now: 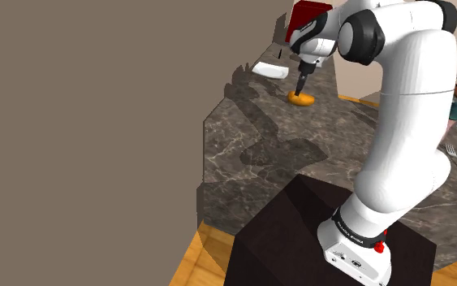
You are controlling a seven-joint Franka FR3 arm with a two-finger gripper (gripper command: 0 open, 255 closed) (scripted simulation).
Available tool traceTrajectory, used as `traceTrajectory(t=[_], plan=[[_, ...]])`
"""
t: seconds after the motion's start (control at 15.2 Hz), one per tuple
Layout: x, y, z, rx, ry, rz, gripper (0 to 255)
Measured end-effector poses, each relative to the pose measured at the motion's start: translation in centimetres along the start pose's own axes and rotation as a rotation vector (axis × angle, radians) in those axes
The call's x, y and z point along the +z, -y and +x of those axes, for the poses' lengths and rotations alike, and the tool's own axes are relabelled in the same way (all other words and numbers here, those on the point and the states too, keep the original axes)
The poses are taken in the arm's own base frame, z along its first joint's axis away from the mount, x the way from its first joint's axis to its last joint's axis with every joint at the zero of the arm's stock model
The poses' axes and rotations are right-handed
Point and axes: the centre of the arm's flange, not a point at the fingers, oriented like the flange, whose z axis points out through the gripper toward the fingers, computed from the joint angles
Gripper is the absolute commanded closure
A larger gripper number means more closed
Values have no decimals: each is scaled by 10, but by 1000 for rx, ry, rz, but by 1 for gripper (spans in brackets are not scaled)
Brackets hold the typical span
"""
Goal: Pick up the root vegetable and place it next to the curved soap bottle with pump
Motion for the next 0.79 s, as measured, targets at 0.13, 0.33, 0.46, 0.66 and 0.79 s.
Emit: traceTrajectory(t=[0.13,0.33,0.46,0.66,0.79], plan=[[10,-3,1,-2,0,0,0],[26,-5,0,-3,-1,0,0],[36,-5,0,-3,-1,0,0],[39,-4,0,-3,-1,0,0],[39,-4,1,-3,-1,0,0]])
